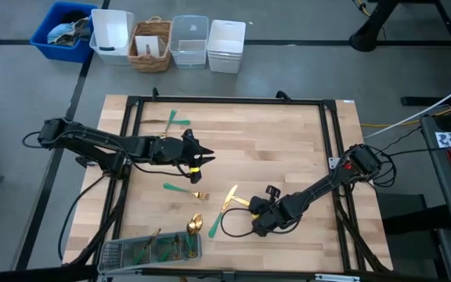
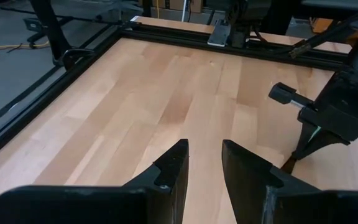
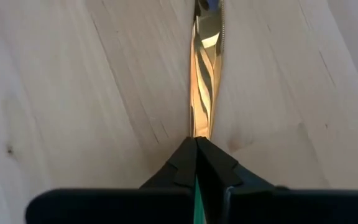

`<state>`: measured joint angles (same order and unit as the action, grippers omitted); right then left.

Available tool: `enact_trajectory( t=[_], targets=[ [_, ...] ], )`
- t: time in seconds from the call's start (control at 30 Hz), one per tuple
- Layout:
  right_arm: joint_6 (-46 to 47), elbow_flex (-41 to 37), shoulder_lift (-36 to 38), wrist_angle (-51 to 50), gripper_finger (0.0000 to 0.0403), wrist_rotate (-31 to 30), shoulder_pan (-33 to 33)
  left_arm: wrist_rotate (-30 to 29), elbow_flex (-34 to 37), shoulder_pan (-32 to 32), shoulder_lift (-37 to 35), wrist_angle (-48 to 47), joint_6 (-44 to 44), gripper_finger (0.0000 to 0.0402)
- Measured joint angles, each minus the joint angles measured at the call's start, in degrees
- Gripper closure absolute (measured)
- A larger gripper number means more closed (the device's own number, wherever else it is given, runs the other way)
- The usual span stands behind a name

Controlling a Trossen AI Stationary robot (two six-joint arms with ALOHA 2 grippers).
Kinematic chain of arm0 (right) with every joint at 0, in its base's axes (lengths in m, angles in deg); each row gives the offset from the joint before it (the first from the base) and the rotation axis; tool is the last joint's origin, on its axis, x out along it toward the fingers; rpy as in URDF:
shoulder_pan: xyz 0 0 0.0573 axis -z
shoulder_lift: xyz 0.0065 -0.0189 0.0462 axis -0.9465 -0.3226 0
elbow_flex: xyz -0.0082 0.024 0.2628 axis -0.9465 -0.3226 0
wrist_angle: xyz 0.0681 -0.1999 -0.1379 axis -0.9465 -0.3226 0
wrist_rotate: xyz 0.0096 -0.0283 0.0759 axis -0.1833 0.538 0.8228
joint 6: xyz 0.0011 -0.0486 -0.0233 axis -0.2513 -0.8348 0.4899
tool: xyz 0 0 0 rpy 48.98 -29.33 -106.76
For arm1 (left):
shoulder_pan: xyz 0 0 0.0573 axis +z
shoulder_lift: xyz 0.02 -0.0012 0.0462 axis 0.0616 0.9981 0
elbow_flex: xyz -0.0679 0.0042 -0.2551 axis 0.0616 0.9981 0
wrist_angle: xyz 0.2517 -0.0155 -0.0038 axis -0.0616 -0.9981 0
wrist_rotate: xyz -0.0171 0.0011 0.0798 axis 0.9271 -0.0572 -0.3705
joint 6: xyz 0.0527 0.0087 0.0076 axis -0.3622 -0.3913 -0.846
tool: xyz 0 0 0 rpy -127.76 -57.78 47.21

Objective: Sort silverware
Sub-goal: Put the right knife into the cutlery rack

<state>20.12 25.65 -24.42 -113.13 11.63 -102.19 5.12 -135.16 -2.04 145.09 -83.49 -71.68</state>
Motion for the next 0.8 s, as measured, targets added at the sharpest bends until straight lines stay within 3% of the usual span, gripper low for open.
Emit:
enact_trajectory(
  t=[0.2,0.53,0.8],
  targets=[
    [-5.40,2.14,-0.24,-0.99,0.0389,0.67,-0.04,0.17,0.00,0.01,0.00,-0.02,0.00,0.0311],
    [-6.59,3.13,-0.24,-1.81,0.0384,3.17,0.81,3.23,-0.02,-0.02,0.00,-0.46,0.00,0.0311],
    [-6.59,3.13,-0.22,-1.91,0.0292,4.41,0.81,3.23,-0.02,0.01,0.00,-0.48,-0.16,0.0311]
  ],
)
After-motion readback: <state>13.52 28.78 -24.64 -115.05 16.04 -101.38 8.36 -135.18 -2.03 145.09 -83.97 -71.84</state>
